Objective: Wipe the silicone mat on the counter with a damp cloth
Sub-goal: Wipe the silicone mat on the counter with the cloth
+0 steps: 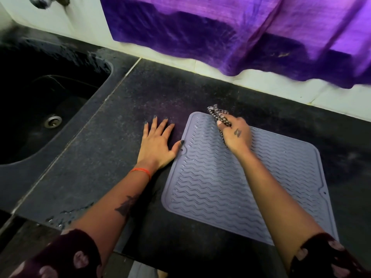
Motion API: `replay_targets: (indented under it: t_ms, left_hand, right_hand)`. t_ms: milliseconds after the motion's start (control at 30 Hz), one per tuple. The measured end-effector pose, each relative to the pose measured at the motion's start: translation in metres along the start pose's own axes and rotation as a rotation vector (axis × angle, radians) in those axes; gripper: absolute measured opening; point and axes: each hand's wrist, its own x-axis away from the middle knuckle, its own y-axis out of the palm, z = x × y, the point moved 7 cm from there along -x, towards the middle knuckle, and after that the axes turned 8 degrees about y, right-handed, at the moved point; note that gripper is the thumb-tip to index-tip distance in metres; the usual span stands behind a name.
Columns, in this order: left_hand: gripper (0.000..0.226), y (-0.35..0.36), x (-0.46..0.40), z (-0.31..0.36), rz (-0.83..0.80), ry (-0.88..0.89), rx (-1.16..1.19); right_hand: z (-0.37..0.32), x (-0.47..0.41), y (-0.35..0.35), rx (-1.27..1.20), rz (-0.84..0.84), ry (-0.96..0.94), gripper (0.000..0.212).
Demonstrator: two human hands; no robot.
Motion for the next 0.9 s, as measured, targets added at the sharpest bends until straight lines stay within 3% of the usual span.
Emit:
replay_targets:
  t_ms: [167,333,433,600,733,800,900]
  left_hand:
    - [0.080,0.001,-0.001,0.000,-0.008,0.001,-0.003]
    - [0.077,0.002,-0.001,0.000,-0.013,0.001,-0.006]
    - [0.077,0.002,-0.001,0.000,-0.019,-0.004,0.007]
    - [0.075,0.002,0.000,-0.001,-0.017,0.001,0.011]
    - [0.076,0.002,-0.001,-0.001,-0.014,0.000,0.011]
    - [0.077,0.002,-0.001,-0.001,-0.013,0.001,0.015]
    - [0.077,0.002,-0.001,0.000,-0.014,-0.001,0.007]
  right_hand:
    - [-0.020,0.022,0.022,0.384,0.069,-0.170,0.051]
    - [-0.028,0.010,0.022,0.249,-0.106,-0.264,0.045]
    - [-0.020,-0.011,0.007,0.084,0.024,-0.141,0.043]
    - [-0.037,-0.001,0.034,0.326,-0.034,-0.338,0.053]
    - [-0.035,-0.012,0.023,0.157,-0.169,-0.361,0.044]
    - [-0.033,-0.020,0.013,0.083,-0.103,-0.312,0.042]
    - [-0.043,-0.008,0.029,0.254,-0.028,-0.360,0.048]
